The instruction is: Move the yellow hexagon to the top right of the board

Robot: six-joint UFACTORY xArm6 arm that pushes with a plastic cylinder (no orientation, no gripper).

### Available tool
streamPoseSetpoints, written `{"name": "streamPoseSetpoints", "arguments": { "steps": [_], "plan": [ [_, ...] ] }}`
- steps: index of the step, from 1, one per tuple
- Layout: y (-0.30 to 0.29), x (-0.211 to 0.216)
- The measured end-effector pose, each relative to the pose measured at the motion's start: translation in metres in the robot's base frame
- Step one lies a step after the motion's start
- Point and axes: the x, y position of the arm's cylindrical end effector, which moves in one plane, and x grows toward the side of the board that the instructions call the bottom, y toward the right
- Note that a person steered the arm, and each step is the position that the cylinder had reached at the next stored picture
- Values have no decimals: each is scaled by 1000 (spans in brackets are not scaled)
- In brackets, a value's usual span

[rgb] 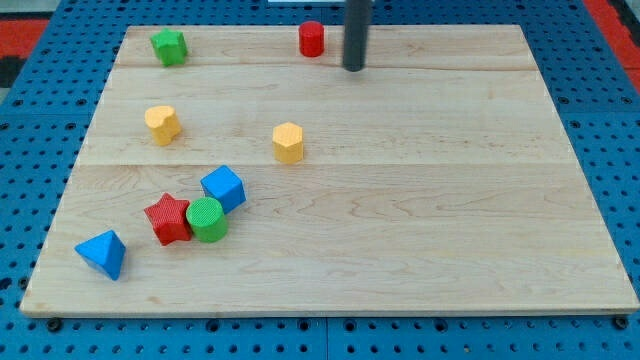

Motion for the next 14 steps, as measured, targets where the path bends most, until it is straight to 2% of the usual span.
{"name": "streamPoseSetpoints", "arguments": {
  "steps": [1,2,3,4,5,7,9,11,12,13,14],
  "plan": [
    [-76,15],
    [-91,63],
    [-163,90],
    [-213,145],
    [-189,169],
    [-275,169],
    [-77,151],
    [32,130],
    [39,76],
    [19,50],
    [-41,43]
  ]
}}
